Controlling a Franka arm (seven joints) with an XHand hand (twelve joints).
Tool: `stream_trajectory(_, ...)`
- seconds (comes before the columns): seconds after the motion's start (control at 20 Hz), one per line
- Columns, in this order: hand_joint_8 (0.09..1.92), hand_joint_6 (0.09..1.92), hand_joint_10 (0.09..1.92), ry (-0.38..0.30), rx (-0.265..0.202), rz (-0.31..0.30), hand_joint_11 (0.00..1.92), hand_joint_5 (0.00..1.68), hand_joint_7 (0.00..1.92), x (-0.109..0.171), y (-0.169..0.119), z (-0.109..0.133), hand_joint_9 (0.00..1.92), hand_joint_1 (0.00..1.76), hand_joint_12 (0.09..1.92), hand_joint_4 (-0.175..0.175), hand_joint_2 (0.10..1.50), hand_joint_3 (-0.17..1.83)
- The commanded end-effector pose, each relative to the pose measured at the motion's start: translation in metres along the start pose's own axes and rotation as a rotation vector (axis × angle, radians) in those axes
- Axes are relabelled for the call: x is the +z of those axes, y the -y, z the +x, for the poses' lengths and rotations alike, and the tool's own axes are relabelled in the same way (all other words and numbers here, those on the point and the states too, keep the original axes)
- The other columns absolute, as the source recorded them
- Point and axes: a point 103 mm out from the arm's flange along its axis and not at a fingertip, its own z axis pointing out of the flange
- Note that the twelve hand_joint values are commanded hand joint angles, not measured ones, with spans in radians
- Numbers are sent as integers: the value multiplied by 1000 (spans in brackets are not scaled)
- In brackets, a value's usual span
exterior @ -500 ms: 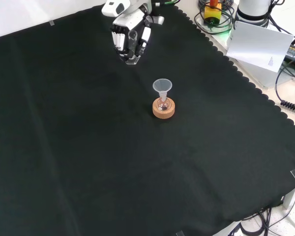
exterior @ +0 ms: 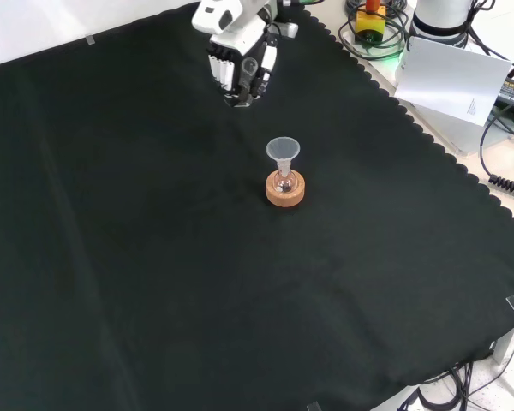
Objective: Pour the water from the graduated cylinder into the round-bottom flask.
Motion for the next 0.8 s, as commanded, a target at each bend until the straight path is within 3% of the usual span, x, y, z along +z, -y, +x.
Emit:
stream_trajectory(0.05, 438, 1111, 87, 131, 15, 120, 1239, 921, 1183, 10, 14, 8, 1458, 1133, 757, -149, 1156, -8)
stream_trajectory(0.25, 436, 1109, 87, 193, 23, 204, 1238, 923, 1185, 15, 14, 6, 1459, 1133, 756, -147, 1155, -8)
stream_trajectory(0.8, 433, 1104, 87, 305, 38, 306, 1235, 926, 1196, 23, 20, 6, 1464, 1134, 754, -147, 1154, -9)
